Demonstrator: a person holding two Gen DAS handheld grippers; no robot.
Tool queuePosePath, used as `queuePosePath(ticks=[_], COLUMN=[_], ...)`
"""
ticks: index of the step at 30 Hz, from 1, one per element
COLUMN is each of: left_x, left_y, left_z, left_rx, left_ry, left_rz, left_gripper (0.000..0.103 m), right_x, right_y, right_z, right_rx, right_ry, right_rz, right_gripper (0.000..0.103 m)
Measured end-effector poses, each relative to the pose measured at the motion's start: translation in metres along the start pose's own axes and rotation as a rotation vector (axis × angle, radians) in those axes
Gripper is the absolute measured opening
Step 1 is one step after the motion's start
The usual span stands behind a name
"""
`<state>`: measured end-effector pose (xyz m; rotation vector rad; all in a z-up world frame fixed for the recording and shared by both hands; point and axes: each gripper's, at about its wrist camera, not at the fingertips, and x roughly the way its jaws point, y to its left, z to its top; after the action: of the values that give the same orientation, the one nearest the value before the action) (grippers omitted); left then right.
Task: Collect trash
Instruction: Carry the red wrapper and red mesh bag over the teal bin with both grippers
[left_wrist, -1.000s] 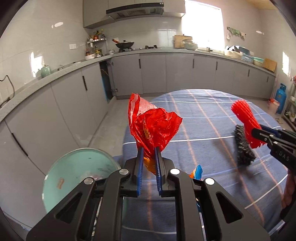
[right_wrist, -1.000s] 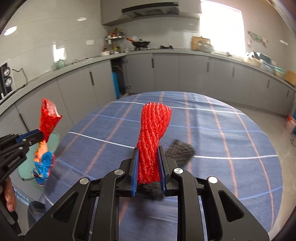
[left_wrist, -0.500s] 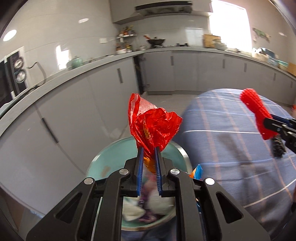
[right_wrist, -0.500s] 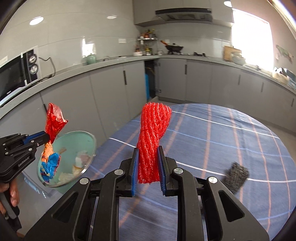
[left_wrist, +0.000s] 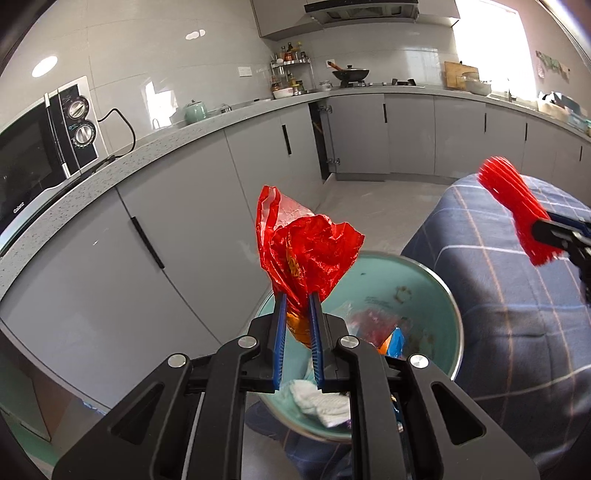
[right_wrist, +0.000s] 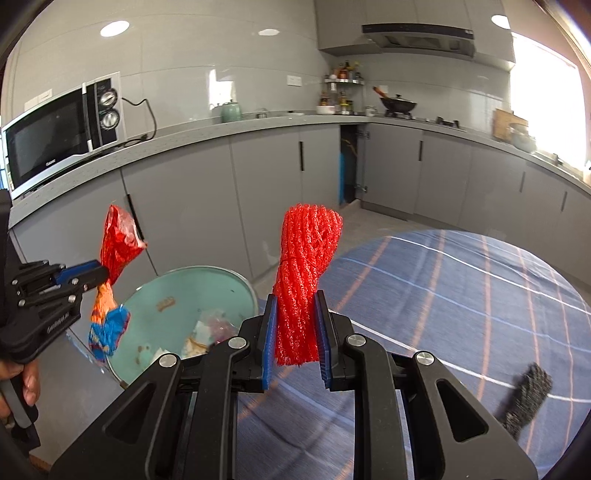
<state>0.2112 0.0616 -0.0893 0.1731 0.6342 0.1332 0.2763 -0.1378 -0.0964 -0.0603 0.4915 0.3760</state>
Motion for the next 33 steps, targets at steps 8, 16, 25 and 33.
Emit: queuePosePath(ticks=[8, 16, 25, 33], left_x=[-0.003, -0.004, -0.001, 0.001], left_y=[0.017, 0.025, 0.026, 0.029], left_z=[-0.005, -0.004, -0.004, -0.004], left_rx=[-0.024, -0.044, -0.046, -0.058], left_ry=[0.006, 0.001, 0.005, 0.007], left_rz=[0.029, 0.051, 0.045, 0.05], left_gripper=[0.013, 0.013, 0.013, 0.013], right_x=[0.015, 0.024, 0.031, 0.038], right_y=[0.027, 0.043, 0.057, 0.067], right_z=[0.011, 0.013, 0.014, 0.01], right_rx=[-0.053, -0.094, -0.131, -0.157], right_ry=[-0.019, -0.027, -0.021, -0.005], right_rz=[0.055, 0.086, 0.114, 0.128], right_gripper=[0.02, 0.02, 0.02, 0.021])
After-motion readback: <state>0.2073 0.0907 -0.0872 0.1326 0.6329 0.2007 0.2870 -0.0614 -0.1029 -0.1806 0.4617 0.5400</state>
